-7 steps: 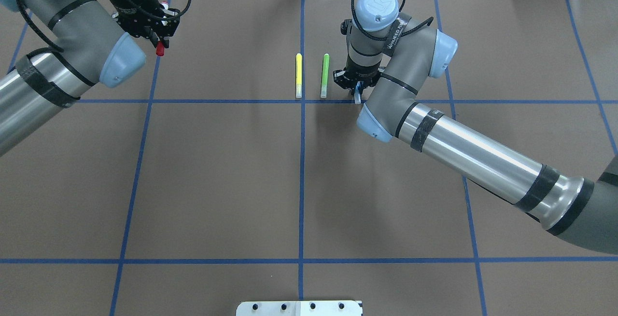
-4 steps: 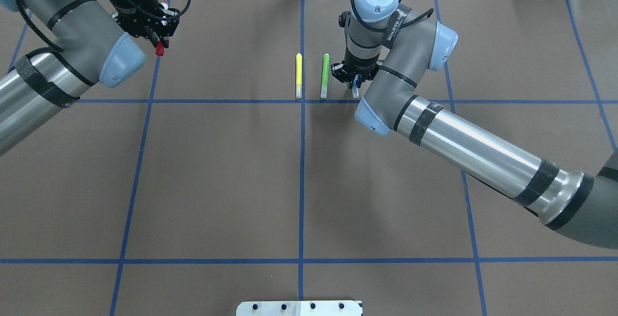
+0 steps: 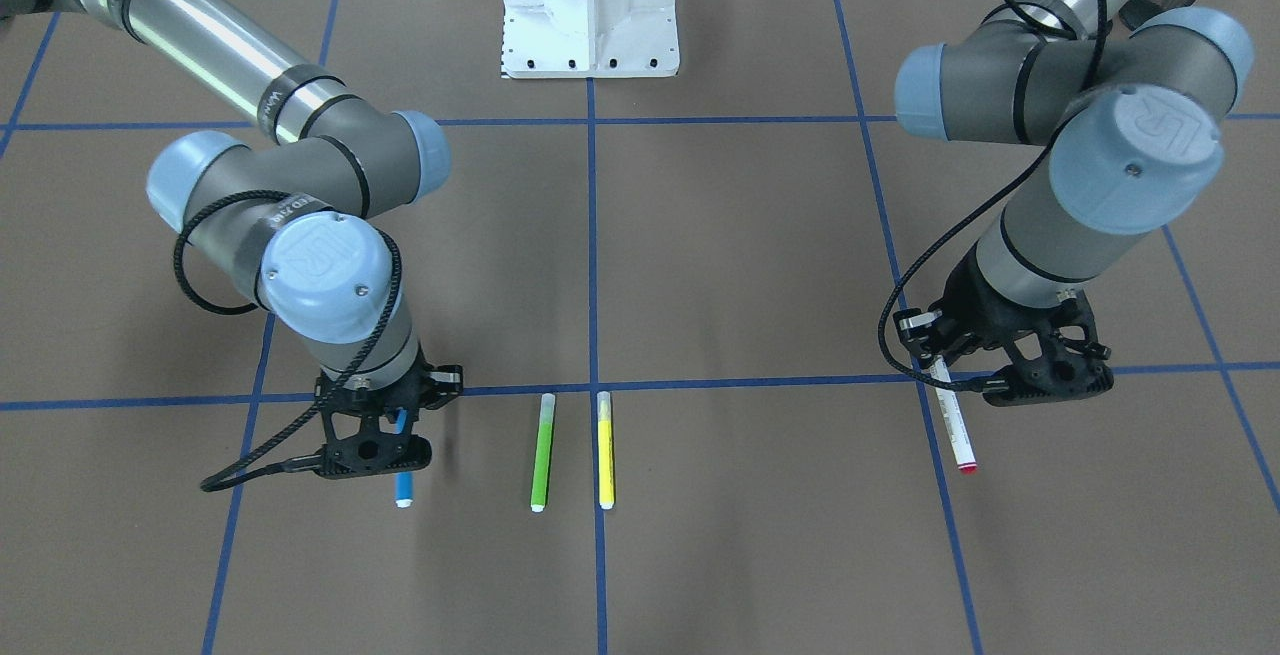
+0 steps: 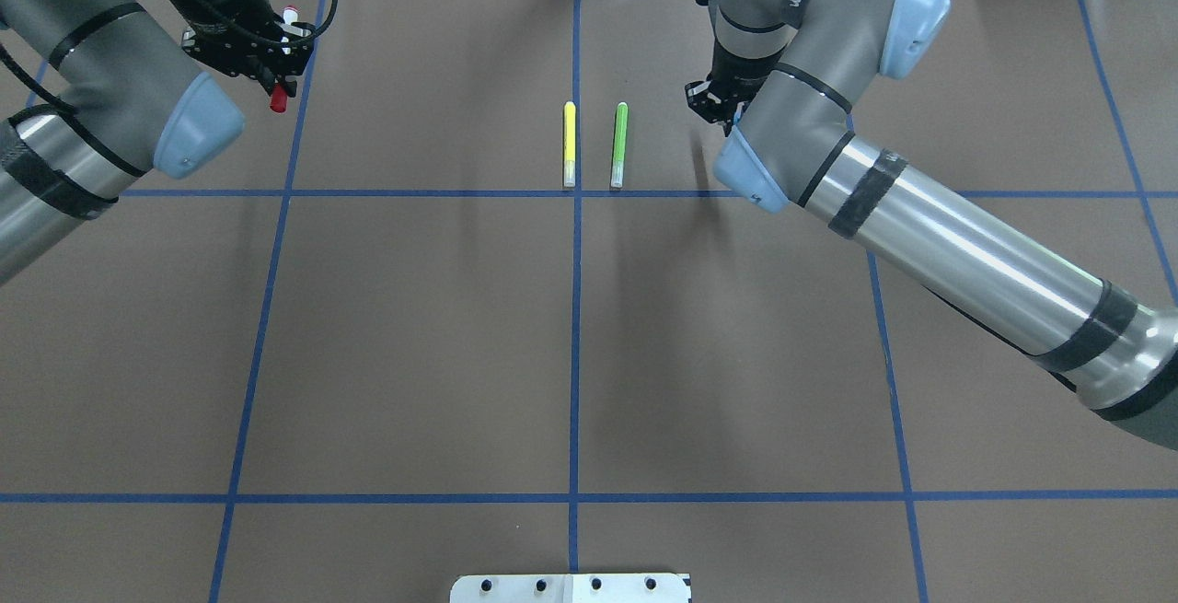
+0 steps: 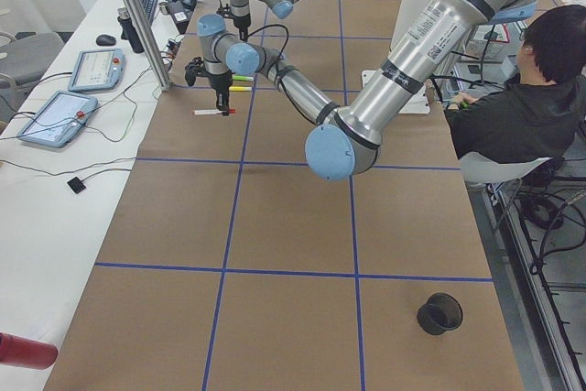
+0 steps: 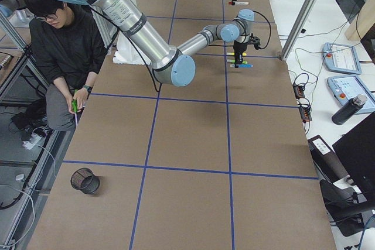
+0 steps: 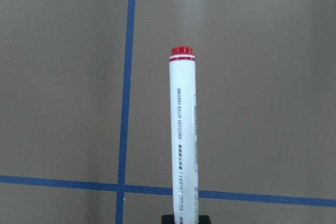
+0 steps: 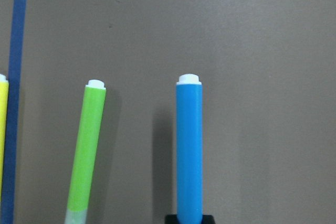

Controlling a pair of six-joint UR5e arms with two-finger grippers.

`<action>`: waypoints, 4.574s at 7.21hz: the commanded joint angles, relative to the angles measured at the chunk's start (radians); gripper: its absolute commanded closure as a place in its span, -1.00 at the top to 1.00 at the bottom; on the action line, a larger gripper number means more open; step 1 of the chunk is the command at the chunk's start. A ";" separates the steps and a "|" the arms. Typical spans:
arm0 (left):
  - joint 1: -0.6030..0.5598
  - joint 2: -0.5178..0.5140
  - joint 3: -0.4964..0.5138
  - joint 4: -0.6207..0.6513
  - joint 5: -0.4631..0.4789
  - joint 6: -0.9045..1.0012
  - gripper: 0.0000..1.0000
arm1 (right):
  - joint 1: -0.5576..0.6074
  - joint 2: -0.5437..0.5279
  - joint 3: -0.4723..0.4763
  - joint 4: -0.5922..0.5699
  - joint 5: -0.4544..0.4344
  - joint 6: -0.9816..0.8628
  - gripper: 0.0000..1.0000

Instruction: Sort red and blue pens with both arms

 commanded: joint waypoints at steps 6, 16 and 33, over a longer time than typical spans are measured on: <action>-0.232 0.155 -0.123 0.334 0.164 0.674 -1.00 | 0.331 -0.441 0.291 -0.344 -0.076 -0.716 -1.00; -0.269 0.347 -0.370 0.350 0.177 0.734 -1.00 | 0.720 -1.092 0.560 -0.937 0.009 -1.290 -1.00; -0.269 0.348 -0.493 0.352 0.176 0.731 -1.00 | 0.768 -1.232 0.308 -1.106 0.105 -1.385 0.99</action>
